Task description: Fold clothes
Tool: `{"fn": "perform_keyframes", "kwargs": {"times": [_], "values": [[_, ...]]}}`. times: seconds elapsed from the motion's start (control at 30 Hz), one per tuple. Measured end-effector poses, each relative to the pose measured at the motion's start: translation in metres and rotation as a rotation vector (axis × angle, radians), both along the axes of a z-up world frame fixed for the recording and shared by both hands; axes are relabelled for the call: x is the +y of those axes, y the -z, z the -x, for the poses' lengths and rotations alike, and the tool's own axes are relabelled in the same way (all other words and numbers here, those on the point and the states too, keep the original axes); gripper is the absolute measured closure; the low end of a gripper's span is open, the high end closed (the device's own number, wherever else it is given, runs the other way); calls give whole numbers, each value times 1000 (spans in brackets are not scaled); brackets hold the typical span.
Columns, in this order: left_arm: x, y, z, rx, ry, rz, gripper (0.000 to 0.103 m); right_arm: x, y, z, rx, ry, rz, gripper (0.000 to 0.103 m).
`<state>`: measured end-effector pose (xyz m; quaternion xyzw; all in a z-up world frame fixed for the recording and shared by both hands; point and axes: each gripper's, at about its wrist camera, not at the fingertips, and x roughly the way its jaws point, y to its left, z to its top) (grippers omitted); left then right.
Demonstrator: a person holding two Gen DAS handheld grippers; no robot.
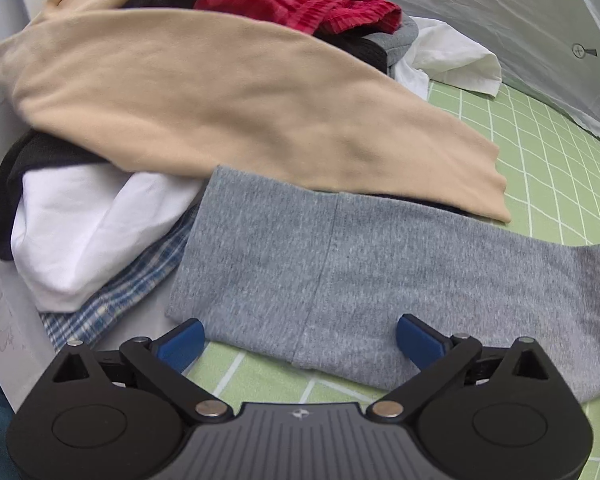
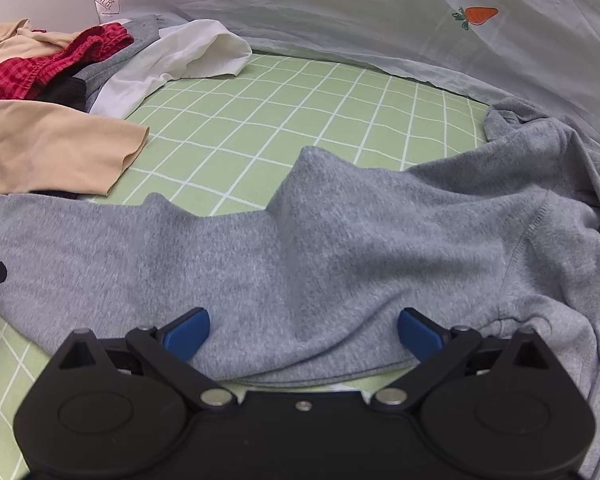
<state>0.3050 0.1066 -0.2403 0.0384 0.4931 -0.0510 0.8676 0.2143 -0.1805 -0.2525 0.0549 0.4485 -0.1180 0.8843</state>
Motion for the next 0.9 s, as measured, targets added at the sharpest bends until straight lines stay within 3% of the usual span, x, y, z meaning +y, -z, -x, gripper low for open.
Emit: {"fn": "perform_keyframes", "kwargs": {"times": [0.2, 0.4, 0.5, 0.7, 0.83, 0.9], "values": [[9, -2, 10, 8, -47, 12, 0, 3, 0, 4, -5, -15, 0, 1], [0, -5, 9, -75, 9, -86, 1, 6, -2, 9, -9, -30, 5, 1], [3, -6, 3, -83, 0, -64, 6, 6, -2, 10, -8, -31, 5, 1], [14, -9, -3, -83, -63, 27, 36, 7, -2, 8, -6, -28, 5, 1], [16, -11, 4, -103, -80, 57, 69, 8, -1, 6, -6, -36, 0, 1], [17, -12, 9, -105, -98, 68, 76, 10, -1, 5, -9, -44, 8, 1]]}}
